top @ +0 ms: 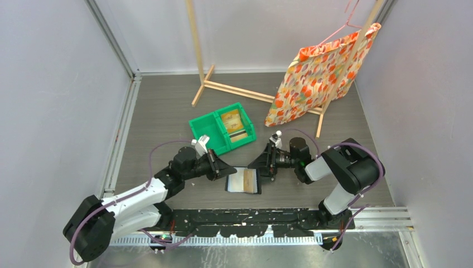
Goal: Take the credit cards out of the card holder
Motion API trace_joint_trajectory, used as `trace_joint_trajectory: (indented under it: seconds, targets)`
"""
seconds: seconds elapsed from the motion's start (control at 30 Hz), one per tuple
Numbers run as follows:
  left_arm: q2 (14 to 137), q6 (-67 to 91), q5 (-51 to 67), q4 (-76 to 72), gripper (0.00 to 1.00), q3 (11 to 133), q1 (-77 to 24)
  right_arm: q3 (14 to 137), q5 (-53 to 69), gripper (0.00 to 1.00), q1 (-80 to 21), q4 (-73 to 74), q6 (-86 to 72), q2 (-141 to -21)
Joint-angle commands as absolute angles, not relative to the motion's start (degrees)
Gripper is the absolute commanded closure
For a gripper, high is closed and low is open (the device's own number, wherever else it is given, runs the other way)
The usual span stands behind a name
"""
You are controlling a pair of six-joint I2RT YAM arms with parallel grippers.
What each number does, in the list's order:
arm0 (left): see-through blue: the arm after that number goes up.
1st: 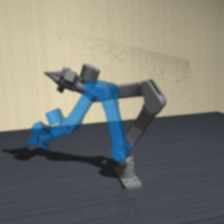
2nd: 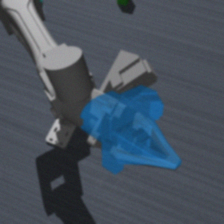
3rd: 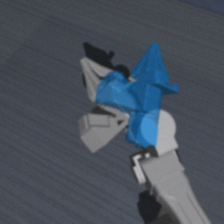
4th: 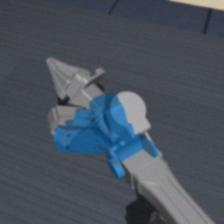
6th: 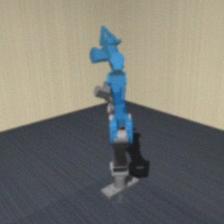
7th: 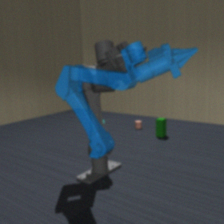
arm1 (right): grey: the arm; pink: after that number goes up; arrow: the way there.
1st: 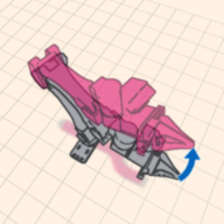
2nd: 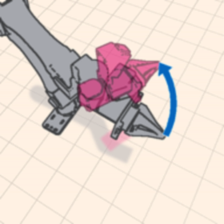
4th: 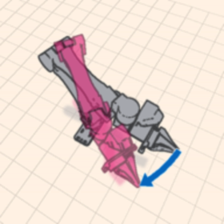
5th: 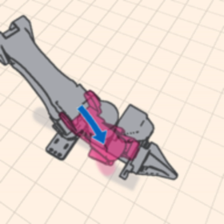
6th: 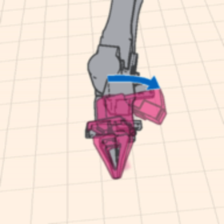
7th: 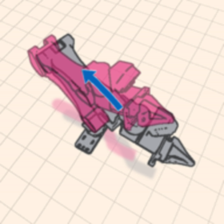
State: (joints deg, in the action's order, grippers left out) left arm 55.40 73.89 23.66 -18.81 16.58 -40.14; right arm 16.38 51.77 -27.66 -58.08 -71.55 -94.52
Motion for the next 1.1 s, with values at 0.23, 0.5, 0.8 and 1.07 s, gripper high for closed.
trace_joint_trajectory:
  seconds: [0.23,0.5,0.8,1.07]
  targets:
    - [59.67,70.06,23.03,-15.02,0.89,18.78,-40.26,15.83,50.01,0.42,-28.00,-48.07,-63.23,-91.84]
    - [66.50,69.06,23.55,-16.44,0.83,20.84,-40.34,15.10,47.41,0.43,-27.98,-40.13,-59.61,-90.44]
    - [66.59,67.64,23.14,-14.37,0.81,22.00,-40.34,13.07,43.69,0.51,-27.99,-31.34,-57.97,-82.65]
    - [69.24,67.23,25.63,-15.91,0.70,22.77,-40.43,14.28,43.17,0.63,-28.18,-40.36,-61.05,-90.63]
